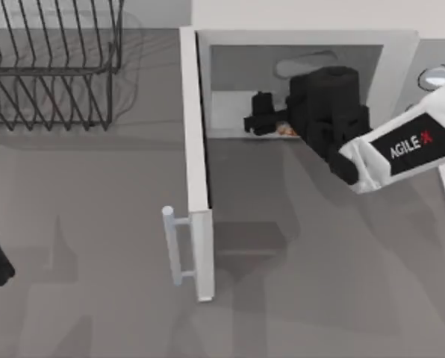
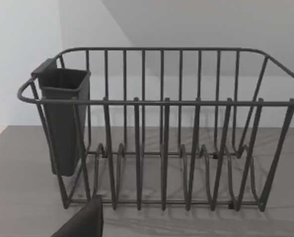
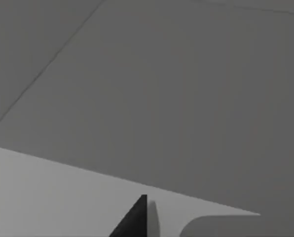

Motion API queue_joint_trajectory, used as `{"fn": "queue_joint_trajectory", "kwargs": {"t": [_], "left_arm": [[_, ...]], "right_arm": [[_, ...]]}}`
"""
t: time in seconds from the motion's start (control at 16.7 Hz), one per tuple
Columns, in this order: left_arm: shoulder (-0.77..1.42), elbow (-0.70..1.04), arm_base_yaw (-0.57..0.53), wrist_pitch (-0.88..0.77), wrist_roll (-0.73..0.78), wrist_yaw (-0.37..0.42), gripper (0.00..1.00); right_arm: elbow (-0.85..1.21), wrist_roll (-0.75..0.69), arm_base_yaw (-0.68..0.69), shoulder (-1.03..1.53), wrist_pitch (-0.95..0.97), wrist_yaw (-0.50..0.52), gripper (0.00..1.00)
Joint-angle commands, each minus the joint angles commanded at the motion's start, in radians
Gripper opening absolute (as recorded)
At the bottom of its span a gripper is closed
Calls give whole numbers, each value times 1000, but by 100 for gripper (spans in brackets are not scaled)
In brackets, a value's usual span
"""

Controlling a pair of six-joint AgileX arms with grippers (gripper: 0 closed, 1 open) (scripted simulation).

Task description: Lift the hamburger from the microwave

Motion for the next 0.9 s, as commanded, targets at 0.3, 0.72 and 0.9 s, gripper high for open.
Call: {"fn": "queue_joint_trajectory", "kwargs": {"t": [0.3,0.72,0.9], "left_arm": [[0,0,0,0,0,0,100],[0,0,0,0,0,0,100],[0,0,0,0,0,0,100]], "right_arm": [[-294,57,18,-148,139,188,0],[-528,102,31,-267,248,336,0],[-528,102,31,-267,248,336,0]]}}
